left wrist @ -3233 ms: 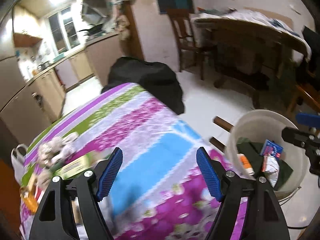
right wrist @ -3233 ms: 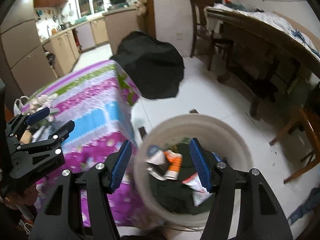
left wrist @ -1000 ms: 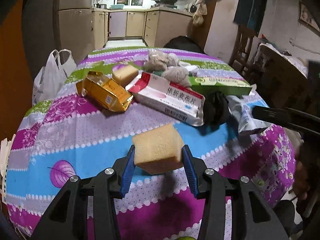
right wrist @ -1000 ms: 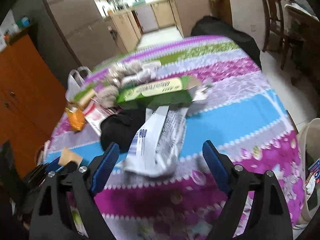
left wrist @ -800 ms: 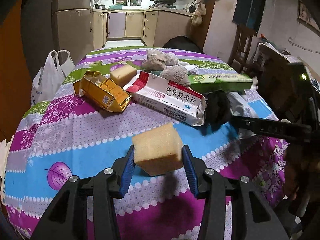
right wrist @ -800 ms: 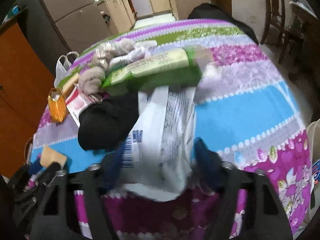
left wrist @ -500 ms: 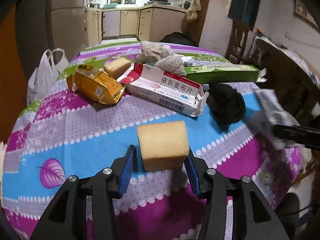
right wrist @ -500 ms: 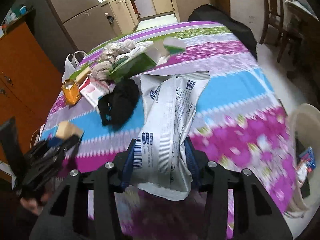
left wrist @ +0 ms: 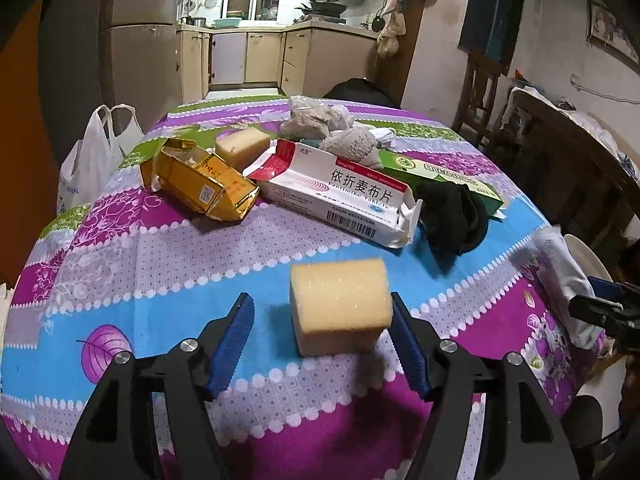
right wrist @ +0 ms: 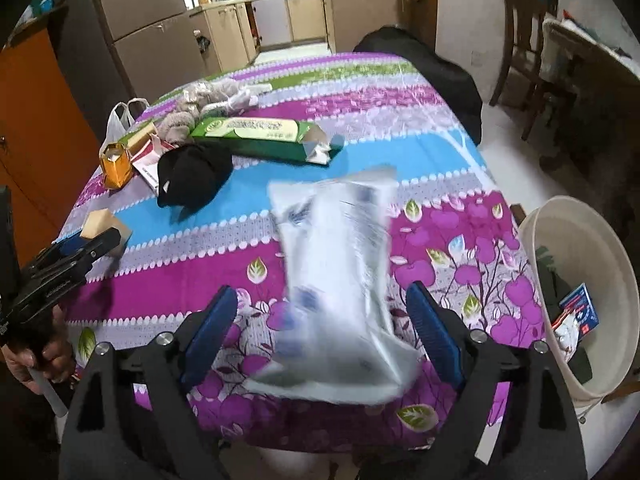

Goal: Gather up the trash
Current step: 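Grasp the white wet-wipe packet with the right gripper and lift it, then carry the sponge and white packet over the white bucket and open both grippers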

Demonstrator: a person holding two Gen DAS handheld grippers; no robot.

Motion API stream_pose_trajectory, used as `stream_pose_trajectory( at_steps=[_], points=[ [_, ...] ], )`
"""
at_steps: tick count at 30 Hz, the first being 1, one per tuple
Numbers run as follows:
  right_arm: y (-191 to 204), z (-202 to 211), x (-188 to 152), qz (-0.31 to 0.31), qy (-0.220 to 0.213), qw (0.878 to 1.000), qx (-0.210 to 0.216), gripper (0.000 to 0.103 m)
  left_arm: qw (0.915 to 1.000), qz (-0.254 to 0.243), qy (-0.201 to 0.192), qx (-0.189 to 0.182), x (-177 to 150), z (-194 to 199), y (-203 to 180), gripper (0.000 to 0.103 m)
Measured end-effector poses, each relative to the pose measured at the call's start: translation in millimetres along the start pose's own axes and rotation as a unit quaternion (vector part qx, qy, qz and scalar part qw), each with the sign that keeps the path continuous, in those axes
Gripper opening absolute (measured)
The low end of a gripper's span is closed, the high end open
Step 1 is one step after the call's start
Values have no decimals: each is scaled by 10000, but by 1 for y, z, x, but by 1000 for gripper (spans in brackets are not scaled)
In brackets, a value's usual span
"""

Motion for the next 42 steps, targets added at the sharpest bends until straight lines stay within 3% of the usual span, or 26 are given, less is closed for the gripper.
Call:
stream_pose_trajectory(
  at_steps=[6, 8, 9, 11, 16, 19, 35, 42],
  points=[
    [-10, -12, -4, 31, 64, 9991, -428, 83, 9999, 12, 110, 68, 1, -5, 0, 67],
    [-14, -17, -7, -121, 190, 9995, -239, 73, 9999, 55, 102, 65, 2, -6, 1, 60],
    [-15, -19, -9, -178, 257, 9994, -180, 64, 9999, 49, 102, 29, 2, -6, 0, 55],
    [-17, -19, -9, -202, 215, 9994, -162, 60, 9999, 25, 107, -86, 3, -6, -3, 46],
    [-18, -14, -10, -260, 146, 9995, -81, 40, 9999, -99, 50, 72, 1, -4, -7, 44],
    [-16, -7, -9, -237, 83, 9997, -8, 34, 9998, 7, 113, 148, 1, -2, -4, 43],
    [20, 12, -2, 365, 78, 9985, 400, 31, 9950, -132, 137, 975, 15, 22, -3, 42],
    [28, 18, 6, 403, 99, 9974, 594, 31, 9928, -223, 117, 1174, 17, 23, -4, 42]
  ],
)
Point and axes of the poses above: each gripper's, at about its wrist camera, not at the fingertips, and z roughly against the way its jaws point, y to its left, x to its top, the point moved 8 cm from there along -z, roughly the way its jaws point, and after that the axes turned 5 degrees about y, right-handed, at the moved point
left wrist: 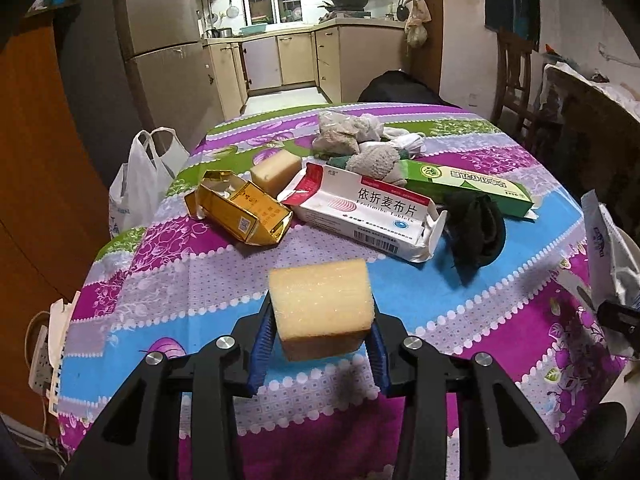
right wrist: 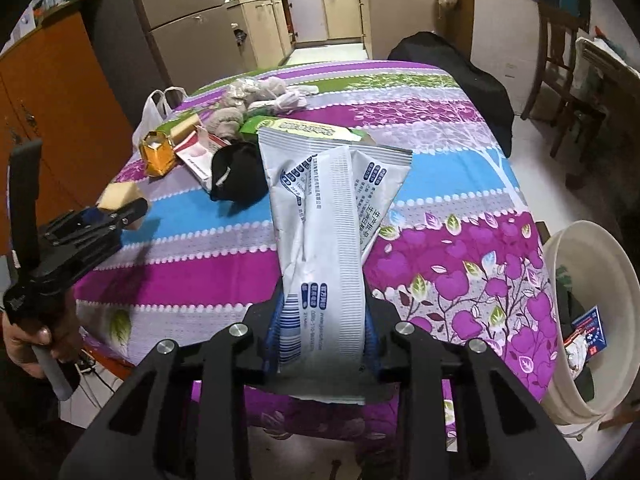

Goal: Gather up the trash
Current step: 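Carry the sponge and white packet over the white bucket and open both grippers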

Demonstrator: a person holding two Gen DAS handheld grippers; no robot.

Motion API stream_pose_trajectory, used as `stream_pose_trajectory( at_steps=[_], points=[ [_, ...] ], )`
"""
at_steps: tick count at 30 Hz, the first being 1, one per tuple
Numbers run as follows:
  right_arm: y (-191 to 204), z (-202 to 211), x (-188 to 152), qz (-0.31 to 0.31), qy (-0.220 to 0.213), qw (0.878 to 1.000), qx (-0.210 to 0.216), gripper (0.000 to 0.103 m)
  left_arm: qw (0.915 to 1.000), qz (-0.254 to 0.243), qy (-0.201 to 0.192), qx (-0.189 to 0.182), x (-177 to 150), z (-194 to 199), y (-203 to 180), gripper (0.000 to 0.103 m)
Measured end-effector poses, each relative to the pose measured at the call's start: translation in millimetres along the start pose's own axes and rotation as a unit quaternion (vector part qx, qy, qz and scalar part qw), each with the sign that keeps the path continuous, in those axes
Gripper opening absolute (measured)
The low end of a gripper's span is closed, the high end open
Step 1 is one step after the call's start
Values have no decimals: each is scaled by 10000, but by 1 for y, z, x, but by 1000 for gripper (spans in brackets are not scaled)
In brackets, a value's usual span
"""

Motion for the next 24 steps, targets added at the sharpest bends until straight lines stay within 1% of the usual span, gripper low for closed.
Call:
stream_pose_trajectory(
  at_steps=[6, 12, 18, 24],
  points=[
    [-6, 8, 8, -21, -79, 10000, -37, 31, 9998, -146, -103, 129, 14, 4, -10, 42],
    [-31, 24, 20, -161, -218, 9995, -178, 31, 9986, -399, -326, 75, 40, 12, -37, 42],
    [-62, 50, 33, -333, -406, 9981, -331, 31, 9959, -739, -519, -108, 63, 19, -82, 42],
    [-101, 73, 39, -567, -535, 9954, -560, 31, 9908, -1095, -709, -369, 83, 29, -134, 42]
  ],
)
Point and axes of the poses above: each gripper's, at about its wrist camera, not at the fingertips, and z roughly against the way its jaws point, y to its left, x to its top, the point moved 8 cm from there along -z, roughly the way its jaws point, and after that the axes turned 5 degrees about y, right-handed, at the moved point
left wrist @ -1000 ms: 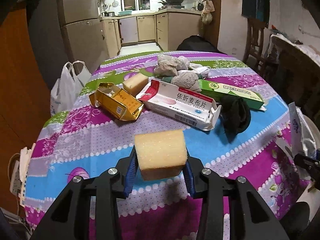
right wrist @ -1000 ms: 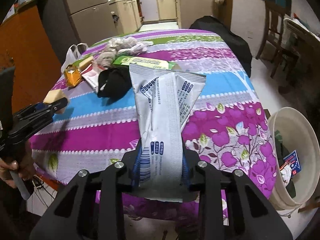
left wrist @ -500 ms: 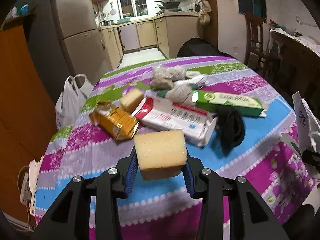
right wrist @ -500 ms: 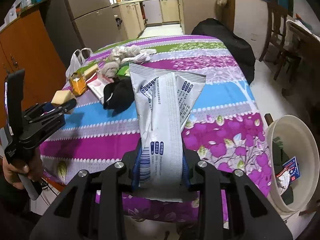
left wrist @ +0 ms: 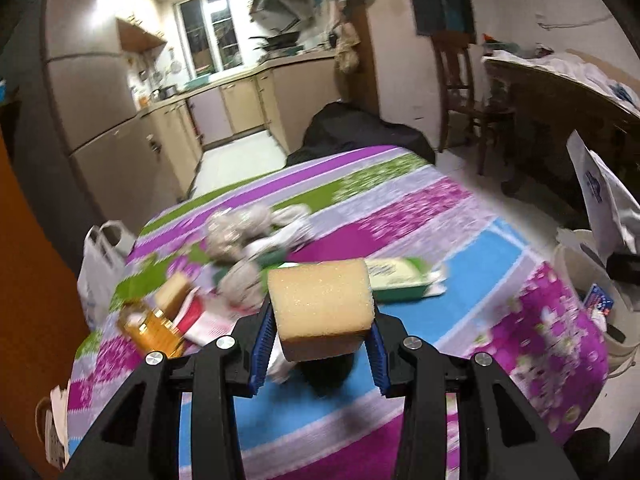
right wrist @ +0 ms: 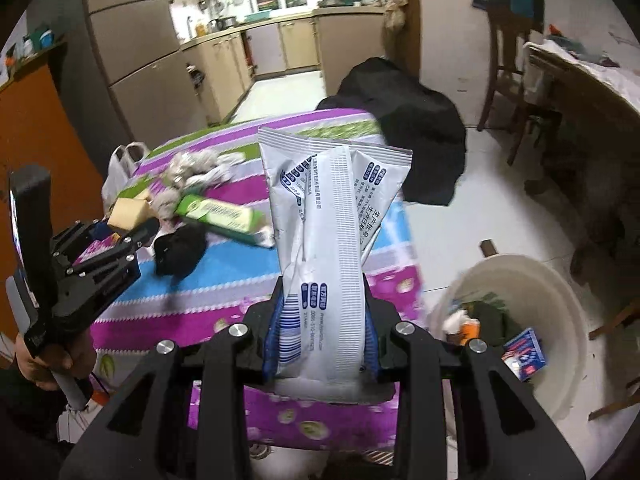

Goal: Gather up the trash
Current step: 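Carry the sponge and white packet over the white bucket and open both grippers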

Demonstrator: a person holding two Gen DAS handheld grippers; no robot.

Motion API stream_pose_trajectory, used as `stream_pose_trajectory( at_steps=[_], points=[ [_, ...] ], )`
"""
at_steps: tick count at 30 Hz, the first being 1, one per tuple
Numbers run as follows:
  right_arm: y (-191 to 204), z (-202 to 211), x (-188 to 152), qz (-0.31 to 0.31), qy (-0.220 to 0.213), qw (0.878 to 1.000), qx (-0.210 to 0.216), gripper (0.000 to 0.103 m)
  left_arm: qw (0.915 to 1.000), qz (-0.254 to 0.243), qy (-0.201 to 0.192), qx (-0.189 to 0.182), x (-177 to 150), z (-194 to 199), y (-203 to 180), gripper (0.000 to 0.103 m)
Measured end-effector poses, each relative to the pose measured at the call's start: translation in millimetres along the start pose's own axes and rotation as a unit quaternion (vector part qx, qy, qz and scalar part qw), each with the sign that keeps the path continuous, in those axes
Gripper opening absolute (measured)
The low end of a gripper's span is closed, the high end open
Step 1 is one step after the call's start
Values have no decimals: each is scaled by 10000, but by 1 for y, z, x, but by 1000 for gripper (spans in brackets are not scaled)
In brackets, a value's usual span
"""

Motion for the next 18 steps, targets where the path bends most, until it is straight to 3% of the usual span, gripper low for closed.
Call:
stream_pose_trajectory(
  at_steps=[11, 18],
  points=[
    [-83, 23, -6, -692, 69, 9965, -469, 32, 9965, -611, -159, -548, 38, -5, -89, 42],
    [-138, 36, -13, -1121, 203, 9900, -828, 32, 9877, -1072, -89, -1133, 58, -13, -158, 42]
  ],
)
Point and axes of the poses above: each gripper's, at about its wrist camera, not at the fingertips, and z roughly against the way its jaws point, y to its left, x to its top, the point moved 8 cm from there along -z, roughly the way its jaws point, and after that the axes turned 5 degrees about y, right-handed, at the moved point
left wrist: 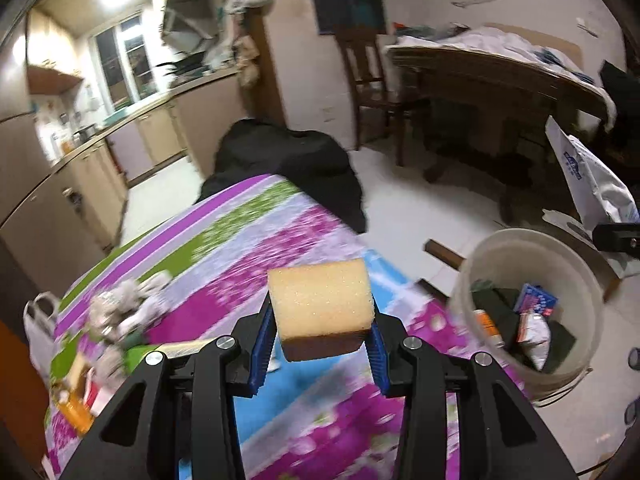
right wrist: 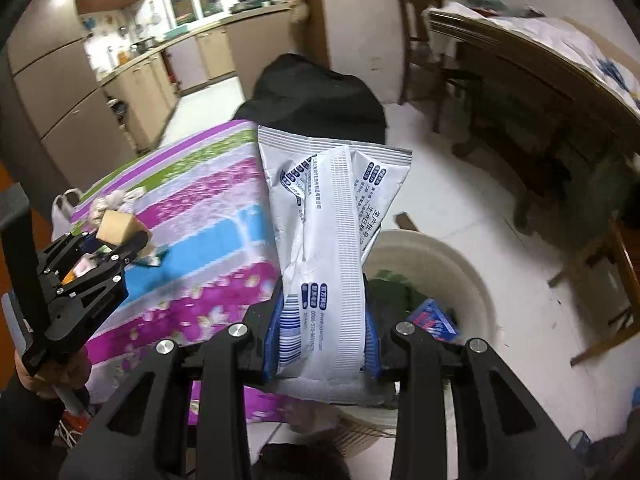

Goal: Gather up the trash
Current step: 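Carry the sponge and white packet over the white bucket and open both grippers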

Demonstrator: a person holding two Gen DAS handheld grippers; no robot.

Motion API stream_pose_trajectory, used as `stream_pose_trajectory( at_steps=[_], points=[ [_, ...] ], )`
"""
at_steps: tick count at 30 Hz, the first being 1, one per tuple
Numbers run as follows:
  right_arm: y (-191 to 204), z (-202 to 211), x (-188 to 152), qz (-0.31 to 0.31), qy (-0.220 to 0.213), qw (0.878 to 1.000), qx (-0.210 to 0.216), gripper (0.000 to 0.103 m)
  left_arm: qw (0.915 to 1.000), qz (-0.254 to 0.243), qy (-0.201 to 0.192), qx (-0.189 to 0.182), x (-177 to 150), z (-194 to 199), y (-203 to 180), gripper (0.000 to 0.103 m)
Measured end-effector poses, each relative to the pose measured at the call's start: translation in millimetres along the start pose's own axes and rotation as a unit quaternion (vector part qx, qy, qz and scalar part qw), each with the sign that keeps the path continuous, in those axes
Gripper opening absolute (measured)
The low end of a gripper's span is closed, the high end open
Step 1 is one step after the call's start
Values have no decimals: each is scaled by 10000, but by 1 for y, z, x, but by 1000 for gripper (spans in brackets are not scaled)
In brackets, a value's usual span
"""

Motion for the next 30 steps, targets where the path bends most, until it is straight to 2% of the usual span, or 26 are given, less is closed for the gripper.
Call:
stream_pose_trajectory(
  at_steps=[6, 10, 14, 22, 30],
  points=[
    [-45, 2, 0, -485, 212, 9985, -126, 32, 9960, -499, 129, -732, 25, -18, -63, 42],
    [-72, -2, -10, -736, 453, 9961, -194, 32, 9909, -850, 158, -1031, 38, -26, -100, 42],
    [-87, -6, -19, -876, 607, 9940, -237, 32, 9868, -1226, 56, -1055, 51, -32, -138, 42],
    [-115, -16, -35, -1011, 847, 9909, -286, 32, 9816, -1503, 51, -1179, 56, -44, -193, 42],
    [-121, -20, -37, -962, 1007, 9899, -278, 33, 9799, -1569, 101, -1229, 50, -53, -205, 42]
  ],
)
Point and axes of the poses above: each gripper's, at about its wrist camera, not at the fingertips, and z roughly against the way its jaws point, y to its left, x to its top, the point moved 8 cm from there along -z, roughly the way its jaws point, and after that the axes turned 5 degrees about y, right-handed, at the moved point
